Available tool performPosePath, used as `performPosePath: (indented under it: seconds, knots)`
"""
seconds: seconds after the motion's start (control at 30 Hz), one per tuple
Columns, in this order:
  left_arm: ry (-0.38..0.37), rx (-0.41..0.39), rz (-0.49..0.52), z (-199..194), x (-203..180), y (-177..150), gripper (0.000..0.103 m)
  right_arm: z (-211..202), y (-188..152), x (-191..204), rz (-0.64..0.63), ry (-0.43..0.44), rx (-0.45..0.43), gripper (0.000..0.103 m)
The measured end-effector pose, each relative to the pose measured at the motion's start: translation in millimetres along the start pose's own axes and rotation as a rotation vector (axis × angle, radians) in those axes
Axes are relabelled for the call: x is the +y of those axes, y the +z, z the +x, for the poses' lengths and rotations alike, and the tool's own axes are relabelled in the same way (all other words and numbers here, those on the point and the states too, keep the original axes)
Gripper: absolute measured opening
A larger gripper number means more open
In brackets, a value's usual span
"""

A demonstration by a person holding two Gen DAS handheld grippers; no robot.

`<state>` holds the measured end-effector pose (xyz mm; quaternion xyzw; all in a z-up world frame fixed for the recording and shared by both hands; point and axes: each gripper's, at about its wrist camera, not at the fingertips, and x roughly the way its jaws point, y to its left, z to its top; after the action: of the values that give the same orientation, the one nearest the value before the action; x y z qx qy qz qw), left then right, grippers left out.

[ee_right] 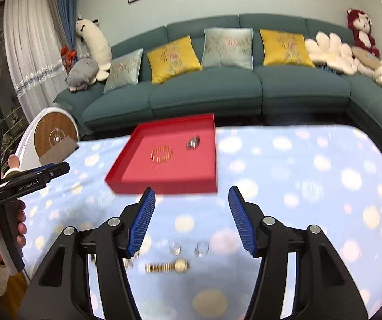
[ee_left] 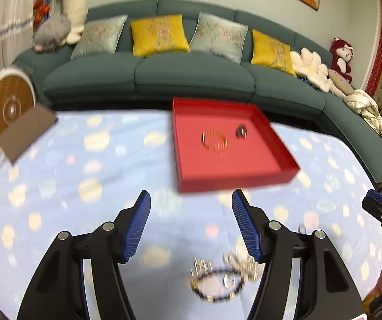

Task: Organize jewelry
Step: 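Withdraw both grippers from the red tray back over the jewelry, then grasp the gold watch with the right gripper while the left grasps the pearl necklace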

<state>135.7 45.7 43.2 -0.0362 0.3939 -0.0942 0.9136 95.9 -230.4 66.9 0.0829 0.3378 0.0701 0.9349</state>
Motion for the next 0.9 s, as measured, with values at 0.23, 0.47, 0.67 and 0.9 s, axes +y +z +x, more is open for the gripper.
performPosePath:
  seconds: [0.23,0.47,0.67,0.9]
  knots:
    - [-0.028,0.138,-0.099,12,3,-66,0.062,4,-61,19,-0.06,0.012,0.101,0.055]
    - [0.014,0.121,-0.06,22,4,-85,0.062,37,-91,37,-0.132,0.002,0.177,0.055]
    - [0.019,0.129,-0.038,28,8,-83,0.062,66,-88,19,0.002,-0.008,0.244,0.044]
    - [0.018,0.148,-0.037,33,10,-88,0.062,73,-91,32,0.01,0.022,0.284,0.034]
